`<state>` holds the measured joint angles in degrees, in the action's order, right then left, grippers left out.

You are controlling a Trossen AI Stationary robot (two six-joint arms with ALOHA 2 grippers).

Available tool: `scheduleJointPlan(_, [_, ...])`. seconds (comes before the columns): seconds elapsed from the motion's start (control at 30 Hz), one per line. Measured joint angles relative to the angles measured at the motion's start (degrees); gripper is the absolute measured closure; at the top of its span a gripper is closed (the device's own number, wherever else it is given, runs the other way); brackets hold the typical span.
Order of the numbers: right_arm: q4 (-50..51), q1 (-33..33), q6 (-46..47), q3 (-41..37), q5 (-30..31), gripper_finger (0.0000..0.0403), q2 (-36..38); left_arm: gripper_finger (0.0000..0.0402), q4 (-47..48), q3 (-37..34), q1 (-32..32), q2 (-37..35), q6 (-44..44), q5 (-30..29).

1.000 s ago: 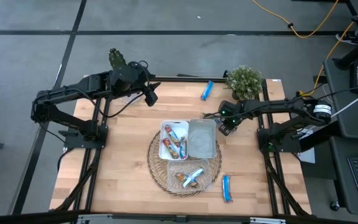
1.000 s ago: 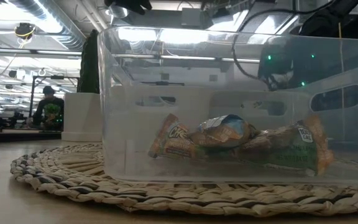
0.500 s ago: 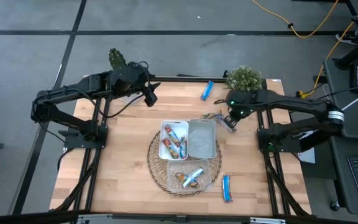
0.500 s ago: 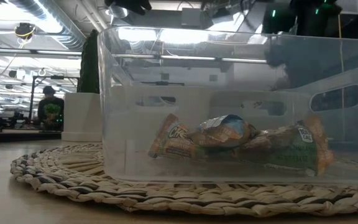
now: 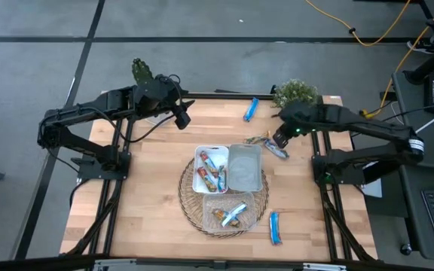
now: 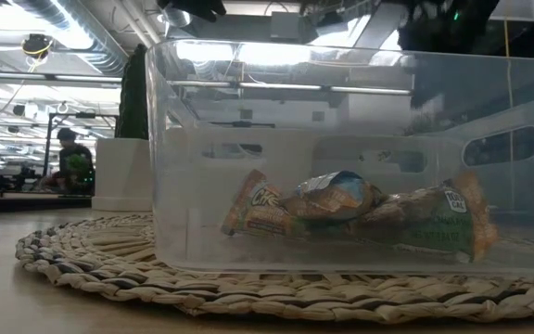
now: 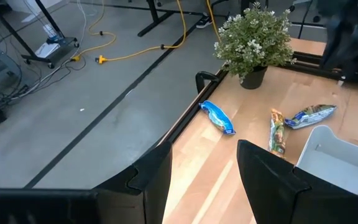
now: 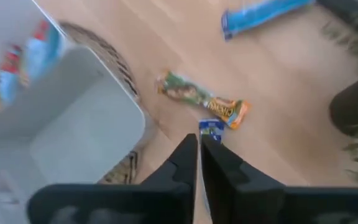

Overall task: Pick and place Granola Bars by type
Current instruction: Put the blue granola bar into the gray bin

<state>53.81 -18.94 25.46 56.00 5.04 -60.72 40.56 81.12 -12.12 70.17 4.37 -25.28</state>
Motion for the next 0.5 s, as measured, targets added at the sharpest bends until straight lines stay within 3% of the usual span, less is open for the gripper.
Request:
scheduleJointPlan(0.17, [-6.25,-0.51,0.17,-6.88,-0.16,0.0322,-4.14,0.0229,-0.02,0.00,0.00,0.00,-0.16,1.25])
scheduleJointPlan(0.5, [-16.60,-1.55,2.30,-14.86,-0.64,0.0114,-13.21,0.0229,0.01,0.02,0.02,0.00,-0.18,2.47])
